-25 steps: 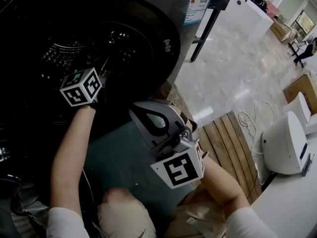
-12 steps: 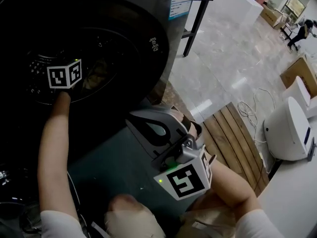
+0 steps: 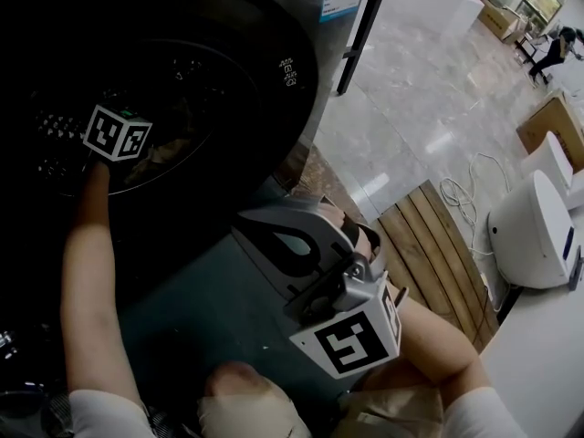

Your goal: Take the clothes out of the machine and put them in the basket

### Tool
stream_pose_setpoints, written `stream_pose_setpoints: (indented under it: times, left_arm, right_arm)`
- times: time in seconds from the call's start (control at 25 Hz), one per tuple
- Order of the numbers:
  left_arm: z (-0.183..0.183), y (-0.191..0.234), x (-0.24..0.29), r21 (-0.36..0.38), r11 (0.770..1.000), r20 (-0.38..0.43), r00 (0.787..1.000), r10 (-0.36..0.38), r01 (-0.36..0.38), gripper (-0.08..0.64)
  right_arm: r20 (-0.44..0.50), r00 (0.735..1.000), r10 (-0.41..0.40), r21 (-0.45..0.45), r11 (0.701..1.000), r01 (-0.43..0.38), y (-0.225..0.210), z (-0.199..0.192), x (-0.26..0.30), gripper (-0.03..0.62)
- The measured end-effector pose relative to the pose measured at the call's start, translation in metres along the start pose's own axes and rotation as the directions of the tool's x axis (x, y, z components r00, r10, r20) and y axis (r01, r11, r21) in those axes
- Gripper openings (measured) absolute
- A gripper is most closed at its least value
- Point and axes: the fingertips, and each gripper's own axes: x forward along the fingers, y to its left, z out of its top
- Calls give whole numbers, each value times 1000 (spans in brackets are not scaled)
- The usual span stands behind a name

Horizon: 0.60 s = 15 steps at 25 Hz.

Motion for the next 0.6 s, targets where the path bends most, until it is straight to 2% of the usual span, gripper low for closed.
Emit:
stream_pose_setpoints:
  times: [0.24, 0.44, 0.6]
  left_arm:
    - [-32, 0, 27, -96, 992, -92, 992, -88, 79, 529]
    - [-41, 3, 42, -168, 980, -84, 989, -118, 103, 531]
    - [-49, -2, 54, -216, 965, -102, 979, -174, 149, 528]
  right_arm:
    - [-40, 999, 0, 13, 1000, 1, -1, -13, 1, 14]
    - [-75, 997, 3, 23, 1000, -2, 0, -22, -4, 14]
    - [-88, 996, 8, 16, 1000, -6, 2, -27, -5, 14]
